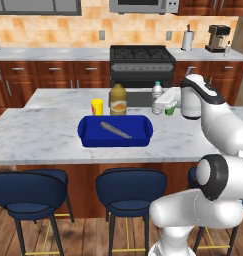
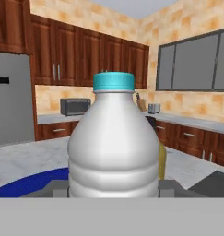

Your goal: Place the drinks on the dining counter in a tight cluster.

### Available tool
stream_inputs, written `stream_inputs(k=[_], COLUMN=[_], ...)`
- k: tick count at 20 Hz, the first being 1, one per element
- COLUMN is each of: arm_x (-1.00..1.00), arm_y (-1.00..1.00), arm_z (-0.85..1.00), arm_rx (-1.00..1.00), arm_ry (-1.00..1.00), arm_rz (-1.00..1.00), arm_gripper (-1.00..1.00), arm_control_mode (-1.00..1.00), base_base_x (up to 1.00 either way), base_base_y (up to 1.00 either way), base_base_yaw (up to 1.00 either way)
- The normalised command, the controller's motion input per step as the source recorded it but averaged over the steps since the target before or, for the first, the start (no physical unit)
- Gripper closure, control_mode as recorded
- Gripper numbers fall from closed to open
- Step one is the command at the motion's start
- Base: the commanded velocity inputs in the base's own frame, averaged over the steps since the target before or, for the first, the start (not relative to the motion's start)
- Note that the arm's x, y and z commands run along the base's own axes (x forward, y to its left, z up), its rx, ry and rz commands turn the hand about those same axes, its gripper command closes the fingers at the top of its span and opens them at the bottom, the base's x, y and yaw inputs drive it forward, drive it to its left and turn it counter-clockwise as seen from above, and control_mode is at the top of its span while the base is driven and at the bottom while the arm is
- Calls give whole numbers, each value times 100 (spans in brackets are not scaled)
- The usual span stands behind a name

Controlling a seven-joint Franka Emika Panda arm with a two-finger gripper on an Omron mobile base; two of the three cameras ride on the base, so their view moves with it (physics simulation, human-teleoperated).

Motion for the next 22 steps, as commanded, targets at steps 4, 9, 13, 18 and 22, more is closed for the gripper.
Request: stream_inputs(k=[4, 9, 13, 18, 22], arm_x=[17, 21, 25, 25, 21], arm_y=[0, 0, 1, 6, 11], arm_z=[-6, -8, -9, -14, -19], arm_rx=[-5, -3, 0, 0, 0], arm_ry=[8, 6, 0, 0, 0], arm_rz=[0, 0, 0, 0, 0], arm_gripper=[100, 100, 100, 100, 100], arm_control_mode=[-100, -100, -100, -100, -100], base_base_x=[0, 0, 0, 0, 0], base_base_y=[0, 0, 0, 0, 0], base_base_yaw=[0, 0, 0, 0, 0])
